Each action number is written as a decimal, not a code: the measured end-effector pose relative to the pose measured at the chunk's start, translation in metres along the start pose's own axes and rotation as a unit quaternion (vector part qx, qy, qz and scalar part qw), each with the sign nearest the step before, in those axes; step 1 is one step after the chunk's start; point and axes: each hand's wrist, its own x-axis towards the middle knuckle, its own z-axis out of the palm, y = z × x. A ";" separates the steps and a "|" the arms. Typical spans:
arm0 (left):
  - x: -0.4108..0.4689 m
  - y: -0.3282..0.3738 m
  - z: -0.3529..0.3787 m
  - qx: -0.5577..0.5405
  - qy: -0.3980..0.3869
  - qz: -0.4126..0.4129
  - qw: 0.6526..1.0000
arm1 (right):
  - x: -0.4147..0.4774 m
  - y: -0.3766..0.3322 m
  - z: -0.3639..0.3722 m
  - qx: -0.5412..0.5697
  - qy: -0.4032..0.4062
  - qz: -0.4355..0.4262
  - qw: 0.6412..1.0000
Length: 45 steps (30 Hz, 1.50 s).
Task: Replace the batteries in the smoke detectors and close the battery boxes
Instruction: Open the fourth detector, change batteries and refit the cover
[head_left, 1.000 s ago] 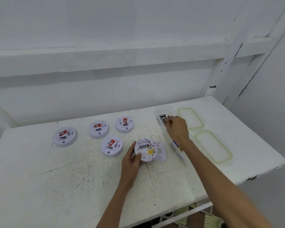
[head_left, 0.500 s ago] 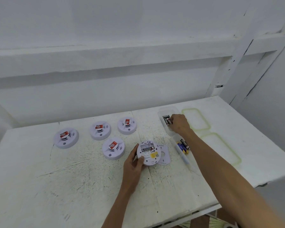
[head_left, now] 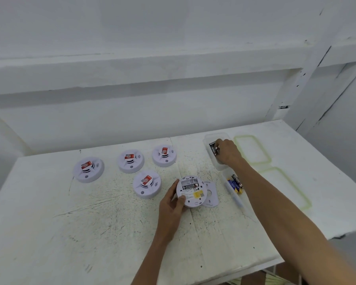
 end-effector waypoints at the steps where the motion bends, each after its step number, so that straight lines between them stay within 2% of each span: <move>1: 0.000 0.000 0.000 0.000 0.000 0.000 1.000 | -0.001 0.001 0.000 0.018 0.009 0.006 1.000; 10: -0.001 0.003 0.000 -0.022 -0.011 0.003 1.000 | -0.017 0.006 -0.006 0.136 0.112 0.001 0.984; 17: -0.004 0.008 0.000 -0.042 -0.020 -0.007 0.999 | -0.064 -0.029 -0.026 0.237 0.158 -0.046 0.957; 22: -0.006 0.012 0.001 -0.043 -0.018 -0.011 0.999 | -0.117 -0.070 -0.016 0.313 0.113 -0.087 0.939; 26: -0.006 0.012 0.001 -0.038 -0.014 -0.016 0.999 | -0.148 -0.084 0.009 0.304 0.124 -0.129 0.936; 30: -0.005 0.011 0.001 -0.029 -0.009 -0.009 1.000 | -0.162 -0.089 0.030 0.218 0.140 -0.140 0.956; 35: -0.006 0.012 0.001 -0.025 -0.008 0.005 1.000 | -0.165 -0.090 0.045 0.186 0.173 -0.173 0.952; 41: -0.006 0.013 0.002 -0.020 -0.009 0.013 1.000 | -0.164 -0.091 0.048 0.191 0.185 -0.146 0.953; 45: -0.004 0.009 0.001 -0.014 -0.004 0.006 1.000 | -0.172 -0.097 0.043 0.208 0.198 -0.031 0.957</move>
